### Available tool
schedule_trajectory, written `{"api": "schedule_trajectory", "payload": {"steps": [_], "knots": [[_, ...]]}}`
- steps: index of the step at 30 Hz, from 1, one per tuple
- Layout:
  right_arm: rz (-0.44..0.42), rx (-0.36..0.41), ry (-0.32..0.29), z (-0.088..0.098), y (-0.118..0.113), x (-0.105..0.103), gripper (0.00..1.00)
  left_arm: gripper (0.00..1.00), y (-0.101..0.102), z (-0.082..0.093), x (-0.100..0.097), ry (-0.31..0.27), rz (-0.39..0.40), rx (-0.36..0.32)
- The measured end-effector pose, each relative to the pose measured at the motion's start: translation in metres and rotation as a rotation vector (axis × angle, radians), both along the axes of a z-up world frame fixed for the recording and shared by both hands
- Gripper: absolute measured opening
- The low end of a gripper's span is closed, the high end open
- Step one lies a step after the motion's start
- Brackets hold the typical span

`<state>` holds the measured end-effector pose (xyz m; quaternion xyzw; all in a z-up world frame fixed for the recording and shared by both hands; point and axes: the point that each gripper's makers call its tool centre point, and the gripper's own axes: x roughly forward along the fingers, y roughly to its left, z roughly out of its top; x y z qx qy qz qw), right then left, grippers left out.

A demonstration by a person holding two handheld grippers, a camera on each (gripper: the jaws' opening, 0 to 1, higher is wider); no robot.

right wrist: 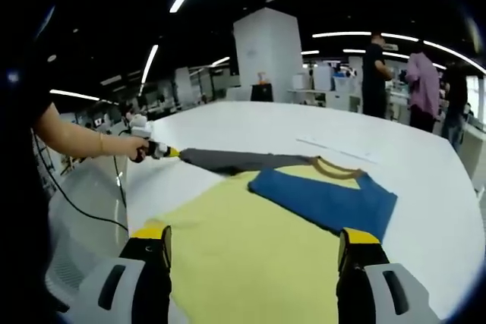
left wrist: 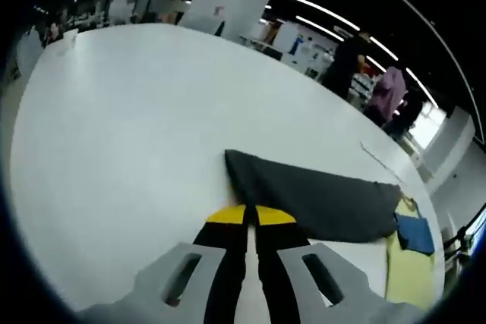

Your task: Fold the garment on the visible template until the final outline fits inside the template.

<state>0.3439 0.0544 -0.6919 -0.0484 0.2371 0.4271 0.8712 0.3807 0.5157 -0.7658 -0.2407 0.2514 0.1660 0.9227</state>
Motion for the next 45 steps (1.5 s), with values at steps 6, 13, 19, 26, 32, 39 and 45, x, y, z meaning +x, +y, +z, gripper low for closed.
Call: {"api": "schedule_trajectory", "payload": {"steps": [6,13,19,26,32,39,45], "knots": [[-0.004,-0.006,0.007,-0.002,-0.003,-0.002,0.90,0.00,-0.012,0.018,0.014,-0.051,-0.035,-0.014],[-0.018,0.001,0.011,-0.001,-0.006,-0.001,0.90,0.00,-0.029,0.038,0.030,-0.118,-0.081,-0.021],[-0.008,0.008,0.019,-0.002,-0.005,-0.005,0.91,0.00,-0.050,0.055,0.041,-0.156,-0.156,-0.005],[-0.002,0.009,0.026,-0.004,-0.003,-0.008,0.91,0.00,-0.077,0.070,0.056,-0.190,-0.254,-0.020],[0.000,0.009,0.023,-0.002,-0.002,-0.008,0.91,0.00,-0.094,0.080,0.067,-0.225,-0.290,-0.043],[0.002,0.008,0.026,-0.003,-0.002,-0.011,0.91,0.00,-0.115,0.087,0.076,-0.244,-0.336,-0.068],[0.006,0.005,0.025,-0.004,-0.002,-0.011,0.92,0.00,-0.136,0.097,0.087,-0.271,-0.372,-0.109]]}}
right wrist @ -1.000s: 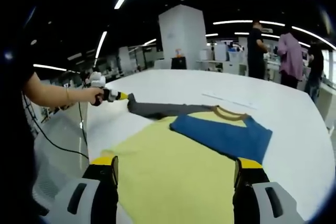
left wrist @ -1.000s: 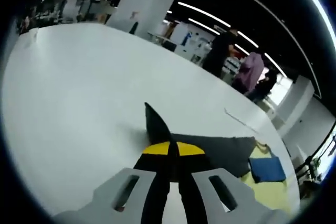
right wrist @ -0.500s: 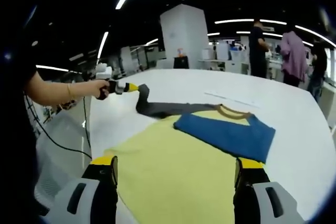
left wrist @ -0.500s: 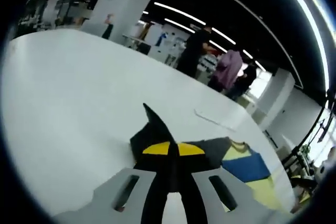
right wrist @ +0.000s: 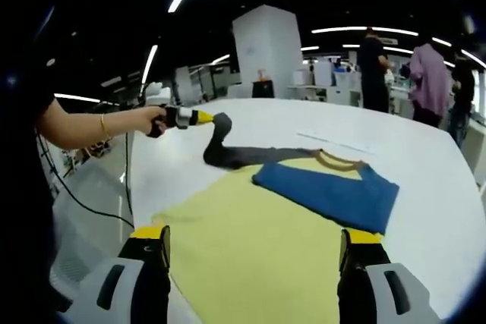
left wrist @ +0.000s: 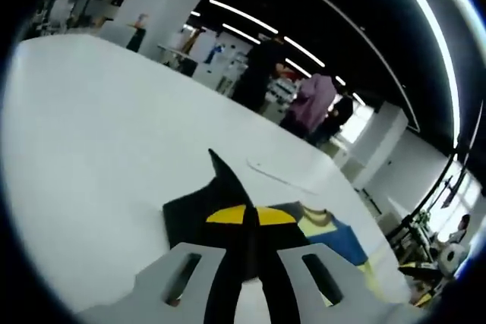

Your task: Fold the garment on the visible template until the final outline fits inside the template.

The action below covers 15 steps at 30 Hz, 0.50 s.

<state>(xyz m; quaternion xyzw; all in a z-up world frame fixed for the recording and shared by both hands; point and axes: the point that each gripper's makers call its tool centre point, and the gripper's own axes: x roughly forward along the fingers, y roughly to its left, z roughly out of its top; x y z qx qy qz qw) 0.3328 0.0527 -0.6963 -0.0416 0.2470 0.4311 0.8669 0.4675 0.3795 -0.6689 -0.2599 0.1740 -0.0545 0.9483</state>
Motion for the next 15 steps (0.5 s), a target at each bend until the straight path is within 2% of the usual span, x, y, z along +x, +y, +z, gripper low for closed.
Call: {"api": "schedule_trajectory", "payload": {"steps": [8,15], "knots": [[0.001,0.004,0.001,0.000,0.001,-0.001,0.92,0.00,-0.025,0.008,0.012,-0.024,-0.051,-0.006],[-0.002,0.008,0.002,-0.001,-0.001,-0.003,0.92,0.00,-0.055,0.015,0.024,-0.042,-0.108,-0.018]]}}
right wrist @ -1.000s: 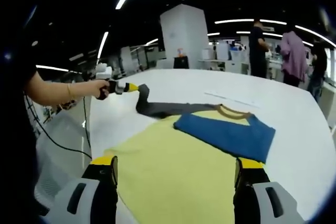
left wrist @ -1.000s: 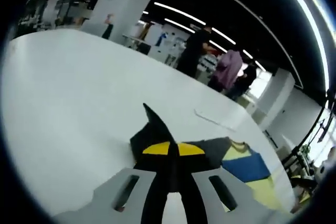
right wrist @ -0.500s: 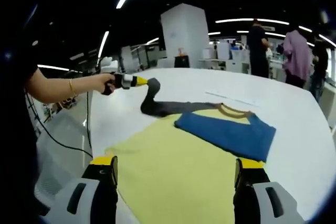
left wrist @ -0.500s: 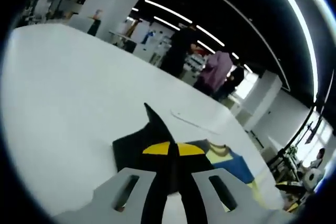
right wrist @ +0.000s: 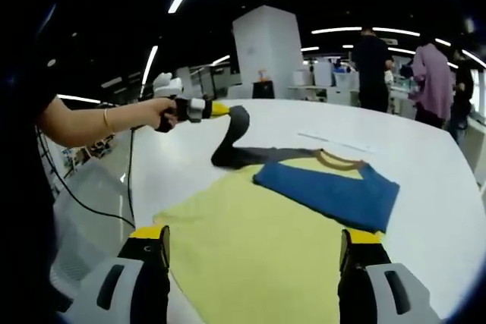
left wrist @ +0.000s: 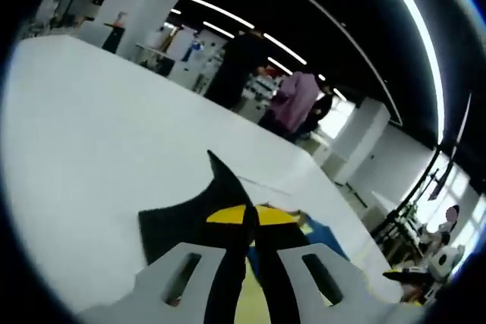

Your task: Fold the garment on the visible template until the final outline fits inside the template.

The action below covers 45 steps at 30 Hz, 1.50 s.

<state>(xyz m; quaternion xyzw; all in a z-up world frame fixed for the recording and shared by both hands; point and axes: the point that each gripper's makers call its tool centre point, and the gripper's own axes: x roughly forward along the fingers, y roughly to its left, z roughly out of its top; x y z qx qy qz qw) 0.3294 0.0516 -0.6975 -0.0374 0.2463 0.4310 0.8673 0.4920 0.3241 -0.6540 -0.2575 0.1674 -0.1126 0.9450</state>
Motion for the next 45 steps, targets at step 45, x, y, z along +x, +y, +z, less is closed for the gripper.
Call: {"api": "schedule_trajectory", "payload": {"steps": [45], "knots": [[-0.052,-0.002,0.045,-0.016,-0.018,-0.009,0.91,0.00,-0.220,0.018,0.046,-0.102,-0.306,-0.074]]}}
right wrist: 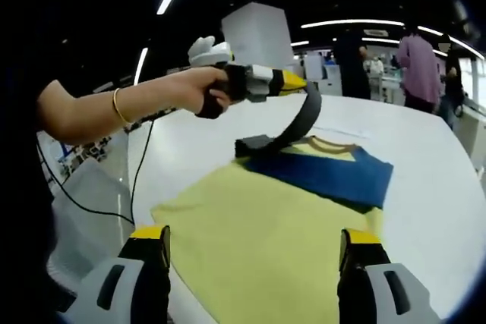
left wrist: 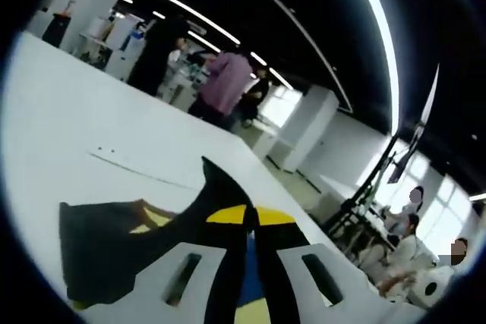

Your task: Fold the garment on the visible template until the final outline fits inside the template.

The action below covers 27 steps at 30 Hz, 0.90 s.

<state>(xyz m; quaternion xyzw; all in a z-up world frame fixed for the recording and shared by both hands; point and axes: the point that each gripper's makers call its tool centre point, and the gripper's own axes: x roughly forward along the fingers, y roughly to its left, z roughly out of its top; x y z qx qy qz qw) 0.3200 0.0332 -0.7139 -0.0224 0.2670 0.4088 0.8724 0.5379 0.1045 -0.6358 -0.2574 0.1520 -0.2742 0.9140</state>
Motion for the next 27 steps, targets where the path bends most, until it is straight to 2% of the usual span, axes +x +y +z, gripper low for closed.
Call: {"api": "schedule_trajectory", "payload": {"steps": [9,27], "knots": [[-0.018,-0.008,0.004,-0.001,-0.007,0.001,0.91,0.00,-0.037,-0.013,-0.005,0.019,-0.073,-0.005],[-0.036,-0.010,0.011,-0.005,-0.011,-0.002,0.91,0.00,-0.083,-0.040,-0.018,0.078,-0.160,0.006]]}}
